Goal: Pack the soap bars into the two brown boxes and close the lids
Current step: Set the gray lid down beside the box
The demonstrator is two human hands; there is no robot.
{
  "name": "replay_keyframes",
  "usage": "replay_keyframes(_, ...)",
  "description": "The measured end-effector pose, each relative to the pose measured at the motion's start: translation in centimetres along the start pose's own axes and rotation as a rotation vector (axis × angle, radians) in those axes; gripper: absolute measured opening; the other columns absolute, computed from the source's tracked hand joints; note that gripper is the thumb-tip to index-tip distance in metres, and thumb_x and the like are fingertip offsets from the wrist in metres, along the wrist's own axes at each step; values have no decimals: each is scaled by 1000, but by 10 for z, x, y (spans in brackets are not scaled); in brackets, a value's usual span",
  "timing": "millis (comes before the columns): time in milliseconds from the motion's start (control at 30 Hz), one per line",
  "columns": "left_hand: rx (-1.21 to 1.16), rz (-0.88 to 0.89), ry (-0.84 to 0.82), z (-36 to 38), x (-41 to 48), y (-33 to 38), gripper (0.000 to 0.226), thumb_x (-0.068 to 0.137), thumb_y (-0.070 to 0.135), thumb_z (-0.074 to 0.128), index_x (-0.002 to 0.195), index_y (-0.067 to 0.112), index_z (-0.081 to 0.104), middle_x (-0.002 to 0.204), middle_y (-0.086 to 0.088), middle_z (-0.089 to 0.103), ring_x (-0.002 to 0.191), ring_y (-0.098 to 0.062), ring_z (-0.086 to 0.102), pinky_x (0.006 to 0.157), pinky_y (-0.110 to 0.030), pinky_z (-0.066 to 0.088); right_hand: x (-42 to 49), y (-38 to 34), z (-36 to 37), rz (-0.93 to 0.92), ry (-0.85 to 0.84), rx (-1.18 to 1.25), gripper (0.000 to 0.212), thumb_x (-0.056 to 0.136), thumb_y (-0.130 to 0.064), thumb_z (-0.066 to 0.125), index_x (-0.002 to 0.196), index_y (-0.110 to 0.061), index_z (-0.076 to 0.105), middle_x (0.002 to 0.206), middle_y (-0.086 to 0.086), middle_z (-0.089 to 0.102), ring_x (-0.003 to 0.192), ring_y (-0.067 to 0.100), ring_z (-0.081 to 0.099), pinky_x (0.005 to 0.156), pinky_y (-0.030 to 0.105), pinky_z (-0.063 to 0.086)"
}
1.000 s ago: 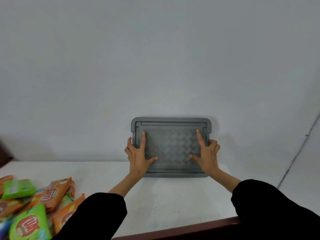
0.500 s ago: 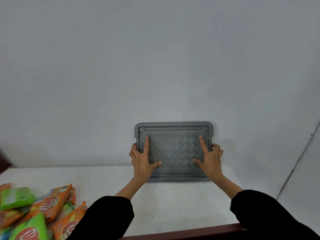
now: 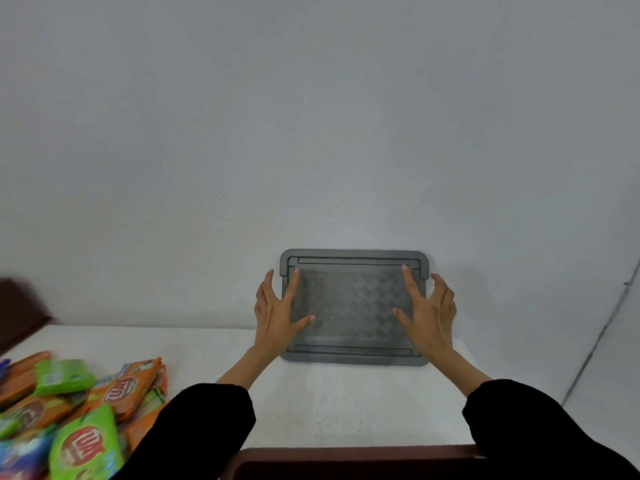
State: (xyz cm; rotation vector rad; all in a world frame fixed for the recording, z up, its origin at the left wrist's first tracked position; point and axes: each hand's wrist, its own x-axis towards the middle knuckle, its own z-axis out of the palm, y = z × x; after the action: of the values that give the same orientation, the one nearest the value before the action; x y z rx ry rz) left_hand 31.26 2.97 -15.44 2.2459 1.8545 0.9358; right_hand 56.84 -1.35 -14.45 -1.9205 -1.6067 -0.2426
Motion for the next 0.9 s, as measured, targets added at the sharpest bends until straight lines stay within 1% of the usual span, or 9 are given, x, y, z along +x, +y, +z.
replay_keyframes(67, 10, 69, 18, -20, -4, -4, 84, 84, 43, 62, 149, 28, 10, 153, -16, 5, 141, -34, 6, 112, -49, 21, 4, -14, -8, -99, 21, -24, 81, 72, -31, 77, 143, -27, 36, 135, 31, 38, 120, 47, 41, 94, 56, 38)
replay_keyframes(167, 23, 80, 75, -57, -25, -15, 63, 87, 31, 61, 143, 25, 33, 147, -15, 23, 136, -32, 21, 106, -48, 30, 3, -57, -18, -217, -40, 26, 78, 81, -35, 68, 146, -30, 26, 141, 28, 29, 126, 42, 33, 103, 51, 30)
replay_keyframes(333, 81, -108, 142, -132, -86, -60, 49, 87, 24, 60, 134, 20, 46, 138, -11, 36, 130, -29, 29, 98, -43, 38, -24, -153, -12, -381, -272, 160, 80, 85, -40, 61, 148, -35, 11, 145, 21, 19, 133, 35, 21, 106, 45, 29)
replay_keyframes(467, 135, -367, 150, -192, -151, -117, 47, 85, 23, 61, 130, 17, 50, 129, -14, 45, 124, -31, 37, 101, -38, 32, -66, -233, -5, -532, -472, 250, 77, 86, -42, 59, 148, -34, 13, 141, 16, 22, 132, 33, 19, 101, 41, 33)
replay_keyframes(567, 183, -591, 90, -223, -204, -155, 53, 85, 37, 62, 131, 16, 47, 130, -17, 47, 124, -33, 41, 102, -38, 31, -108, -287, 4, -602, -682, 294, 71, 87, -42, 58, 146, -33, 21, 137, 15, 26, 130, 32, 20, 100, 42, 34)
replay_keyframes(633, 174, -692, 37, -230, -235, -167, 63, 83, 47, 61, 135, 17, 42, 130, -17, 43, 126, -35, 37, 103, -40, 32, -134, -319, 12, -645, -826, 293, 70, 85, -48, 56, 146, -32, 25, 140, 16, 29, 133, 33, 20, 106, 40, 28)
replay_keyframes(700, 169, -723, -9, -223, -254, -170, 75, 80, 51, 62, 141, 18, 33, 133, -16, 37, 129, -34, 31, 107, -42, 30, -158, -345, 18, -718, -905, 242, 77, 81, -55, 56, 146, -27, 27, 149, 15, 28, 139, 32, 21, 110, 36, 22)
replay_keyframes(767, 184, -729, -38, -211, -261, -167, 85, 78, 52, 63, 145, 19, 23, 139, -13, 32, 134, -33, 22, 110, -44, 26, -176, -362, 17, -778, -941, 206, 79, 82, -49, 62, 147, -22, 26, 152, 11, 28, 141, 31, 23, 112, 35, 20)
replay_keyframes(900, 282, -691, -58, -197, -260, -167, 96, 74, 66, 58, 147, 19, 18, 147, -9, 27, 137, -33, 19, 111, -46, 25, -194, -382, 21, -772, -926, 48, 80, 72, -48, 71, 138, -19, 37, 142, 12, 44, 133, 33, 34, 111, 41, 27)
